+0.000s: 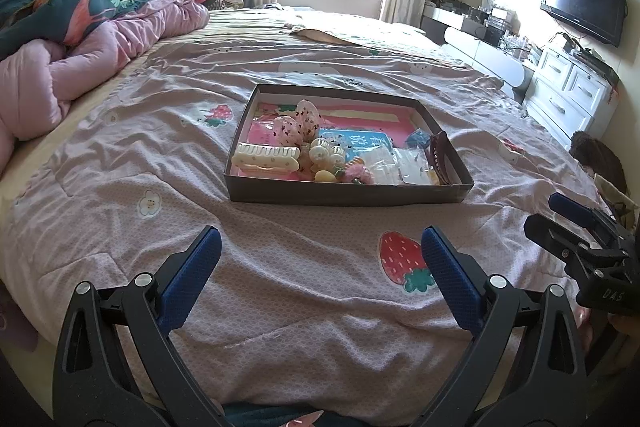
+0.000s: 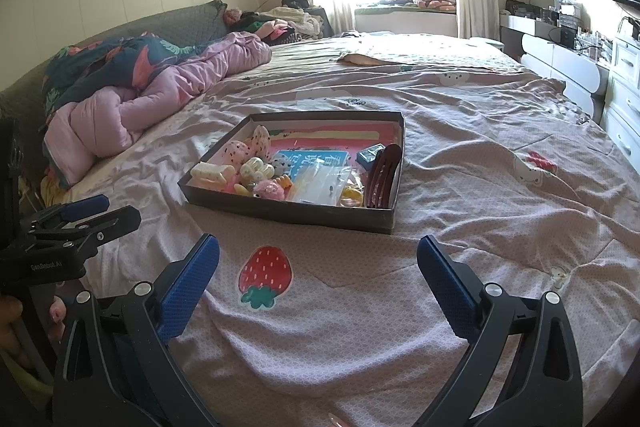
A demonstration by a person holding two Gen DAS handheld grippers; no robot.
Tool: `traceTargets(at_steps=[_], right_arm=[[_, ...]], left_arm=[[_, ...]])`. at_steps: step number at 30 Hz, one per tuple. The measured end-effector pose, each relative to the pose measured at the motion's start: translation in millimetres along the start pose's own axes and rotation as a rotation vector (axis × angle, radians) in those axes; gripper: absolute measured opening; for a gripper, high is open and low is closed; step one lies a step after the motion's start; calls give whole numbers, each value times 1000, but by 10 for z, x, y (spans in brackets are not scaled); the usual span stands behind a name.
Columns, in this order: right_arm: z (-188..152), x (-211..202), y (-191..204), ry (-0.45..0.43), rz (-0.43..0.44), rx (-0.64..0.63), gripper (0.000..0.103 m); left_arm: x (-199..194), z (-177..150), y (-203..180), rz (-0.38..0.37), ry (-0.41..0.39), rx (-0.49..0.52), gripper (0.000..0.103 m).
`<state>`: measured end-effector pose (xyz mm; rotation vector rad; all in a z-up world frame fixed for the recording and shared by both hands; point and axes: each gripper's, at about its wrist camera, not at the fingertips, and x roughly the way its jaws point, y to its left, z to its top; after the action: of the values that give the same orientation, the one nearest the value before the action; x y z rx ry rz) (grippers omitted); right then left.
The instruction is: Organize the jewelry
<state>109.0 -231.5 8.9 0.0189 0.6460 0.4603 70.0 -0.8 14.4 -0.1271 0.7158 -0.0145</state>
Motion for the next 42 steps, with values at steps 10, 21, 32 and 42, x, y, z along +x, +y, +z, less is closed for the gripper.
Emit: traceTargets(at_steps=[10,21,32,42], right_arm=[[2,1,6,0,-2,-4,96],[12,12,-5,0,-1,-5,96],[23,69,-165,-10,-22,14,96],[352,856,-2100,115,-420,317,96]], left_arm=[[-7,6,8,-1,-1,4,92],[28,6,30,-41,11,-2,92],[143,25,183,8,51,-44,92],[892,474,1603,311,142,-194,92]])
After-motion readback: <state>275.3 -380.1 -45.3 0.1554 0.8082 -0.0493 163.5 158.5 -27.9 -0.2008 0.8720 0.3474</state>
